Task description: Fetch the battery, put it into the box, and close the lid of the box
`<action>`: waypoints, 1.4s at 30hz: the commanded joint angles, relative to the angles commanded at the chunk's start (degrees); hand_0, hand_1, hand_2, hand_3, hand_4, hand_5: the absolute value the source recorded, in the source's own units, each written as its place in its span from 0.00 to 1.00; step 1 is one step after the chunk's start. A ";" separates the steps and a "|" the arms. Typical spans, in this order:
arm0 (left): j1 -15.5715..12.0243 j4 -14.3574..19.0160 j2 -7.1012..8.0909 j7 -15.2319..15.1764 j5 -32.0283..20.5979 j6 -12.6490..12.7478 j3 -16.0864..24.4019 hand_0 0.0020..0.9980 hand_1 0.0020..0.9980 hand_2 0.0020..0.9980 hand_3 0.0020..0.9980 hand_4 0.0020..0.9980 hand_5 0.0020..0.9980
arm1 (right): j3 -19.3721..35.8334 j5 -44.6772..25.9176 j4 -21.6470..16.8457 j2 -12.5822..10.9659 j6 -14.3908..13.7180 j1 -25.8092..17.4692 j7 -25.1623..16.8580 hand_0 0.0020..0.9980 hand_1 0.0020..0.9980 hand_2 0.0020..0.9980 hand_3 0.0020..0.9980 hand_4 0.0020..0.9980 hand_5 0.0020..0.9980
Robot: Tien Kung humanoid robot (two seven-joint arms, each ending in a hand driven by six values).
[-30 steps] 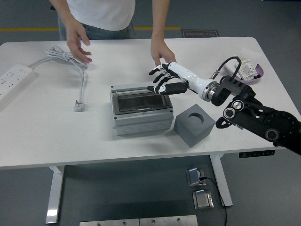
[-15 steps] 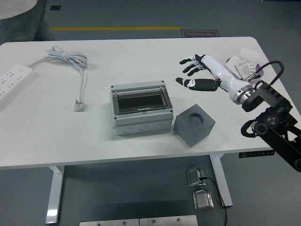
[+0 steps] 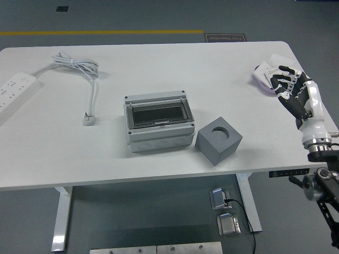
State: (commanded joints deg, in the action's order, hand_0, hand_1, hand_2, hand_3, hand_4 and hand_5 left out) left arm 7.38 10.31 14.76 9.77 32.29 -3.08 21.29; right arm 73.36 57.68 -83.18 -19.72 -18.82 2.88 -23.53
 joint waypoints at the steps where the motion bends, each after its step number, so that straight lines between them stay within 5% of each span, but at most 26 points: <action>1: -0.06 0.00 0.05 -0.23 -0.76 0.04 -0.60 0.72 0.75 0.72 0.66 0.53 0.48 | -0.47 -1.48 -0.06 -0.08 0.02 -0.13 -1.27 0.73 0.57 0.62 0.73 0.84 0.39; 8: 0.12 0.00 0.55 -1.63 -4.63 0.26 -3.26 0.72 0.75 0.72 0.66 0.52 0.48 | -3.04 -11.34 -0.05 0.18 0.59 -0.90 -7.81 0.73 0.58 0.62 0.73 0.84 0.39; 28: 0.83 0.00 0.07 -1.97 -5.14 0.20 -3.60 0.72 0.75 0.72 0.66 0.53 0.47 | -3.15 -11.19 1.38 -0.20 0.37 0.89 -6.54 0.72 0.57 0.61 0.71 0.85 0.43; 42: 1.88 0.30 3.70 -6.31 -21.63 0.21 -19.97 0.72 0.75 0.72 0.66 0.54 0.47 | -4.72 -7.02 2.50 0.42 -0.88 2.41 -3.84 0.72 0.57 0.62 0.71 0.85 0.44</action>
State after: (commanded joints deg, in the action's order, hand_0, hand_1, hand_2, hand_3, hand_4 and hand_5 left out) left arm 9.27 10.61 18.46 3.46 10.65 -2.87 1.31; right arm 68.64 50.66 -80.68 -19.30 -19.69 5.29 -27.37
